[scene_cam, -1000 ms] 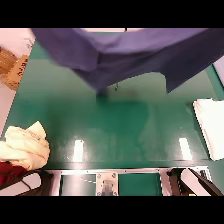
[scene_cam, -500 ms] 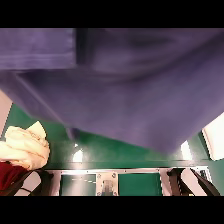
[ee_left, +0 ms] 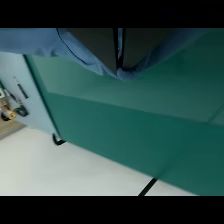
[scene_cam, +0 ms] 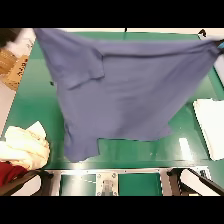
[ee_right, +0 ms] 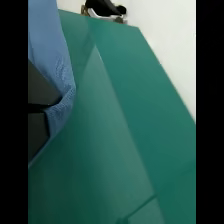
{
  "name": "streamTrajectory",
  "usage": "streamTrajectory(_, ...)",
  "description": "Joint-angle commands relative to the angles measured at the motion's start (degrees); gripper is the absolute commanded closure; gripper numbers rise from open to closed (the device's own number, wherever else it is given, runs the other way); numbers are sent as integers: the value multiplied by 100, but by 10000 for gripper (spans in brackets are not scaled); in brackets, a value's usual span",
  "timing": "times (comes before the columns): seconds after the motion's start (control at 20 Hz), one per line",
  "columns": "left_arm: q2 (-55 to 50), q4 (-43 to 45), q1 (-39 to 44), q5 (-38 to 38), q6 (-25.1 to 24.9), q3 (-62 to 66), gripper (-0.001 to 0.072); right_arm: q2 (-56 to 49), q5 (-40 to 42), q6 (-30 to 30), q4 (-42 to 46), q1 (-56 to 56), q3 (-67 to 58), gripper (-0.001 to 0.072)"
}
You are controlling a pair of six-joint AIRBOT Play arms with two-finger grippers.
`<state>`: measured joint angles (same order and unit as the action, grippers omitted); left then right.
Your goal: Fold the shirts.
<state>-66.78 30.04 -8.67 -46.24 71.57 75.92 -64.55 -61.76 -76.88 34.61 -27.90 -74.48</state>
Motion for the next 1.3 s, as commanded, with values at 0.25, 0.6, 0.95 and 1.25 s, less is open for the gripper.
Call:
streamTrajectory(0.25, -2883, -216, 1255, 2439, -221, 170, 683, -3552, 962, 710, -949, 225, -791, 690)
streamTrajectory(0.6, -3032, -240, 1255, 3442, -481, 872, 684, -5324, 946, 706, -1563, 483, -3324, 690)
streamTrajectory(0.95, -3032, -72, 1237, 3563, -608, 1209, 683, -5720, 935, 686, -1526, 669, -4103, 690)
streamTrajectory(1.25, -3036, 1040, 1237, 2422, -444, 887, 683, -5737, -422, 227, 417, 520, -4059, 691)
